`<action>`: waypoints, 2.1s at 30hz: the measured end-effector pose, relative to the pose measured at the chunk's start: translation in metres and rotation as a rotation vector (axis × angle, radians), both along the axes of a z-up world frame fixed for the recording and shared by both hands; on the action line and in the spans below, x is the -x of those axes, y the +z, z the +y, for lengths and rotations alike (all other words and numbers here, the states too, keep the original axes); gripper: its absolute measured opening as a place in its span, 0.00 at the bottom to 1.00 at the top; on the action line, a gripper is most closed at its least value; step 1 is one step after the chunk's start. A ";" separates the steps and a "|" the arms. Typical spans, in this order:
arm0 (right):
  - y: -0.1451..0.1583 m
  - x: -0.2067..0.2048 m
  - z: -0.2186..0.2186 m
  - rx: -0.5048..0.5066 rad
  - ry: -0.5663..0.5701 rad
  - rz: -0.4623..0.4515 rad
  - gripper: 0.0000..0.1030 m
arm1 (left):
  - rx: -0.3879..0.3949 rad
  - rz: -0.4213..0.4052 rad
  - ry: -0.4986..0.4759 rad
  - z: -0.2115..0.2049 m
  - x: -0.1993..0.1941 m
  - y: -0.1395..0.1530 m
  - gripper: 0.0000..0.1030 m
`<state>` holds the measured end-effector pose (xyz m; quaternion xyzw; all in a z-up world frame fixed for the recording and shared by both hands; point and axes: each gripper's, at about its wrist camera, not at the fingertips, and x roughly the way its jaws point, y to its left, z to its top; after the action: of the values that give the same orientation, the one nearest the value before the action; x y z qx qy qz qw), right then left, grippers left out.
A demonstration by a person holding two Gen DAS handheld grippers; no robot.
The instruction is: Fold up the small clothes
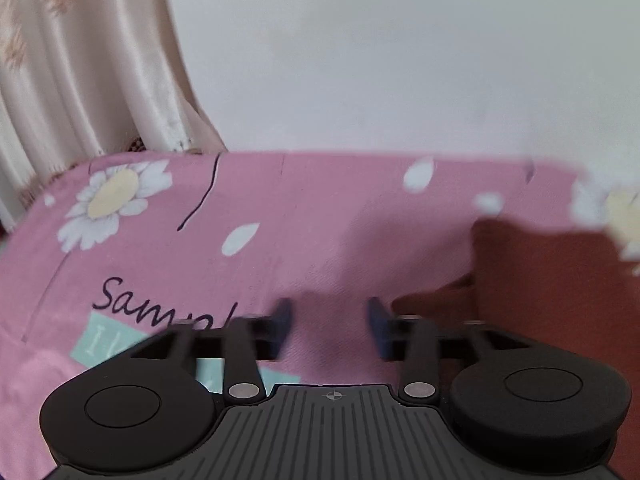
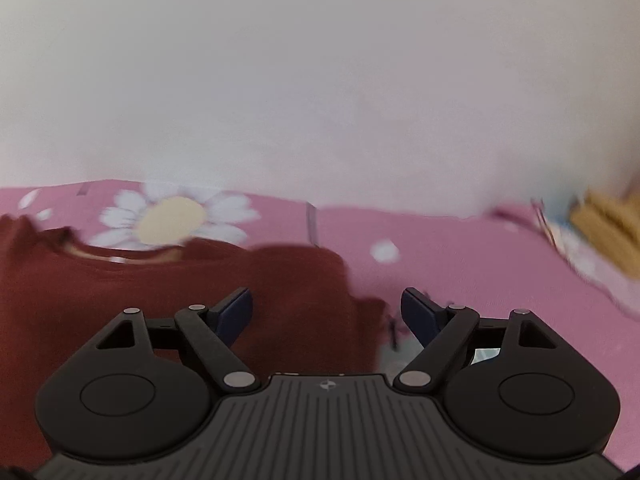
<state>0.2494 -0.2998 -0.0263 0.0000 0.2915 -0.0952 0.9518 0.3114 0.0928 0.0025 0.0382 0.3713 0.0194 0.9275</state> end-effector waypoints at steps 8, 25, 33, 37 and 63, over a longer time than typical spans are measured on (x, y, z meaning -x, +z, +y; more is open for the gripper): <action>0.007 -0.002 0.072 -0.026 0.219 0.005 0.84 | 0.068 -0.104 -0.148 -0.058 0.028 0.033 1.00; -0.017 0.017 -0.020 -0.059 0.007 0.094 0.94 | -0.022 -0.060 -0.162 -0.096 0.009 -0.019 1.00; -0.004 0.054 -0.004 -0.005 0.030 0.015 0.94 | -0.028 -0.068 -0.159 -0.097 0.010 -0.019 1.00; -0.009 0.064 0.011 0.072 0.110 0.044 0.96 | -0.019 -0.064 -0.149 -0.095 0.009 -0.020 1.00; -0.005 0.117 -0.030 -0.176 -0.025 0.094 0.98 | -0.088 -0.087 -0.166 -0.078 0.073 0.025 1.00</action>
<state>0.1323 -0.3301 -0.0311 0.0826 0.3429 -0.0809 0.9322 0.2385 0.0144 0.0275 0.1085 0.3251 -0.0394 0.9386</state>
